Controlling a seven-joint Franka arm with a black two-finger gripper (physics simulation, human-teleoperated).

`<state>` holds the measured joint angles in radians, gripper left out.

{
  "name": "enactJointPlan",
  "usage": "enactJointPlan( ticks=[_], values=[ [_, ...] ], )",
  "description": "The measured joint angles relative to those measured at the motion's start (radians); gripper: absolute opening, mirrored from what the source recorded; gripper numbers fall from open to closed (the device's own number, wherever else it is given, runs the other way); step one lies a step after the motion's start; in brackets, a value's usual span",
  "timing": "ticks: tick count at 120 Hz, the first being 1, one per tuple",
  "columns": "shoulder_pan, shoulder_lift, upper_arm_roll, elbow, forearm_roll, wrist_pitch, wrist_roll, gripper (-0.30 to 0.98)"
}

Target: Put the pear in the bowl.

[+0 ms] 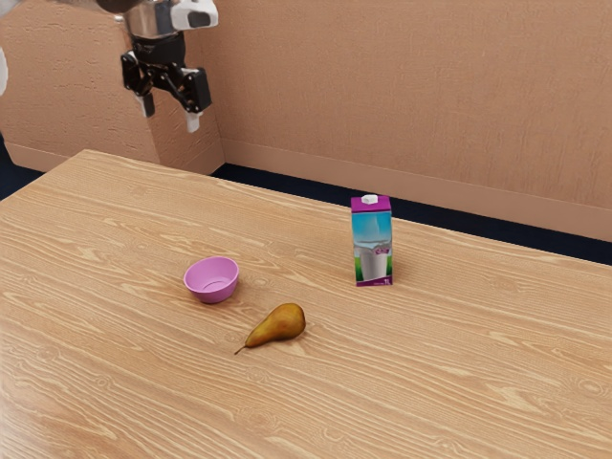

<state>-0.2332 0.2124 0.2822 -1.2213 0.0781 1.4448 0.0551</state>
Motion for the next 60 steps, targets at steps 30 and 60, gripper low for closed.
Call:
enactJointPlan(
  ticks=[30, 60],
  values=[
    [-0.002, 0.002, -0.004, -0.043, -0.002, 0.024, 0.049, 0.69],
    [-0.007, -0.005, -0.020, -0.414, -0.005, 0.291, 0.299, 0.69]
  ],
)
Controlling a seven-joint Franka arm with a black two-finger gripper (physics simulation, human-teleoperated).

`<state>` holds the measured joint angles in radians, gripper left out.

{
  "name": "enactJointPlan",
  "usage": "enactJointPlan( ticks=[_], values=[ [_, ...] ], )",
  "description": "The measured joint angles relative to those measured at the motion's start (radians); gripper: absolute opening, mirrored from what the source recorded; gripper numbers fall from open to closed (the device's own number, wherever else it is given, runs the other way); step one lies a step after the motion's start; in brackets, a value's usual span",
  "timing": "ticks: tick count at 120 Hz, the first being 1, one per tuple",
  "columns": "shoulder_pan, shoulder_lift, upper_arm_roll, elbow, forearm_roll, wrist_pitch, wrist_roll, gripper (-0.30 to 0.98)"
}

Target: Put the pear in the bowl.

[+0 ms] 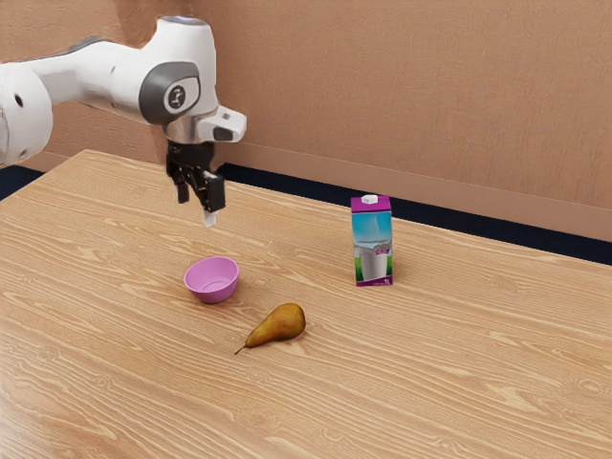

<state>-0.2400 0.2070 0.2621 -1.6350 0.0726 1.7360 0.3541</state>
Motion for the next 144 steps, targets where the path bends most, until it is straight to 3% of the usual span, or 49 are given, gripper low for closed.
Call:
enactJointPlan(
  ticks=[20, 44, 56, 80, 106, 144],
  values=[
    [0.000, 0.012, -0.001, -0.099, -0.012, 0.149, 0.195, 0.69],
    [0.000, 0.014, -0.001, -0.118, -0.053, 0.227, 0.373, 0.69],
    [0.001, 0.027, -0.002, -0.124, -0.135, 0.253, 0.435, 0.69],
    [-0.006, 0.048, -0.054, -0.179, -0.225, 0.268, 0.479, 0.69],
    [-0.049, 0.105, -0.107, -0.185, -0.205, 0.308, 0.483, 0.69],
    [-0.052, 0.147, -0.128, -0.240, -0.237, 0.386, 0.475, 0.69]
  ],
)
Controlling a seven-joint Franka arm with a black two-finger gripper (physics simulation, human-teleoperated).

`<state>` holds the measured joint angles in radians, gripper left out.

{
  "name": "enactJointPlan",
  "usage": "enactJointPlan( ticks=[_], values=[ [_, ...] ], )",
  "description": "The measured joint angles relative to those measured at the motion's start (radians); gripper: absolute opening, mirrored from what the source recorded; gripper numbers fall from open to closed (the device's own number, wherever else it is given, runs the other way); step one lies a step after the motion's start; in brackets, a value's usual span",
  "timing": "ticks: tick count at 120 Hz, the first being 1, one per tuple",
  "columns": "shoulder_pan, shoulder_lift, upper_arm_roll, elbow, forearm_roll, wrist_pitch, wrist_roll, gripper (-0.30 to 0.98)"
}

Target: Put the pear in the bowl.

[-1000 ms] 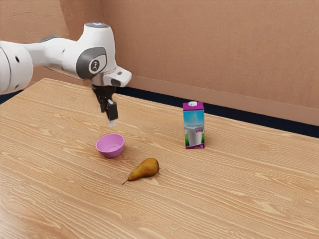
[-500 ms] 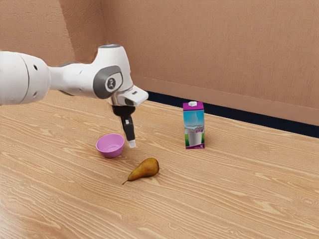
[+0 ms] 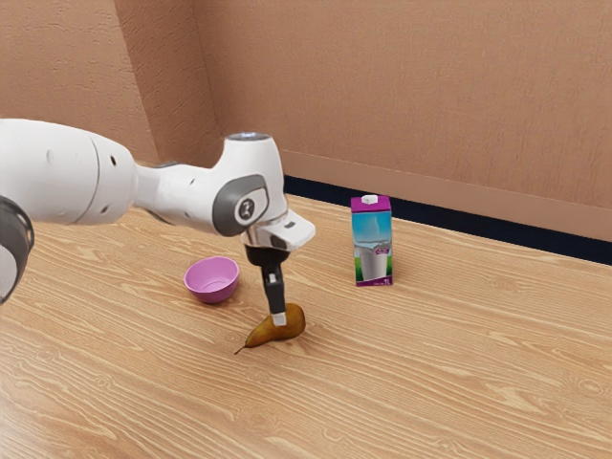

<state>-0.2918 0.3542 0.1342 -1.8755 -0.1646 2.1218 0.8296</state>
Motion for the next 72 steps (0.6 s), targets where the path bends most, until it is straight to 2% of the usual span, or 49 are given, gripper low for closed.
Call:
enactJointPlan(
  ticks=[44, 72],
  values=[
    [0.006, 0.085, 0.011, 0.047, -0.008, 0.086, 0.036, 0.69],
    [0.006, 0.120, 0.012, 0.059, -0.055, 0.100, 0.060, 0.69]
  ],
)
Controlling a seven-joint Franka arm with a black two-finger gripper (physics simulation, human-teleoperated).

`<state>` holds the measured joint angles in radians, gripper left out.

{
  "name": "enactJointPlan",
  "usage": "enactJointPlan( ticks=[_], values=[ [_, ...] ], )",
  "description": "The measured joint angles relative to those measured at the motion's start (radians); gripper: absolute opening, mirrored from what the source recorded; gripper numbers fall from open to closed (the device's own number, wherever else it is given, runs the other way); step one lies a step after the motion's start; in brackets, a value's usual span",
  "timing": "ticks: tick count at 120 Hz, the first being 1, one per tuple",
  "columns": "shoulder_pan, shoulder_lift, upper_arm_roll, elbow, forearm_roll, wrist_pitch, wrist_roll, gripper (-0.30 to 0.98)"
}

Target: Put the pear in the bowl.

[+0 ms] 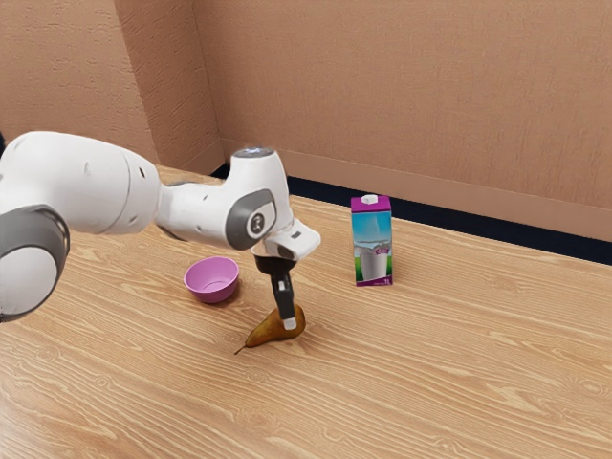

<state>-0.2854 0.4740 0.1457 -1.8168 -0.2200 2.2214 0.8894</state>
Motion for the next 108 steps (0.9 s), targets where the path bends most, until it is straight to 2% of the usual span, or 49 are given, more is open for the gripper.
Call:
enactJointPlan(
  ticks=[84, 108],
  values=[
    [0.003, 0.057, 0.016, 0.000, -0.047, 0.049, 0.048, 0.69],
    [0.003, 0.056, 0.014, 0.001, -0.064, 0.066, 0.054, 0.51]
  ],
)
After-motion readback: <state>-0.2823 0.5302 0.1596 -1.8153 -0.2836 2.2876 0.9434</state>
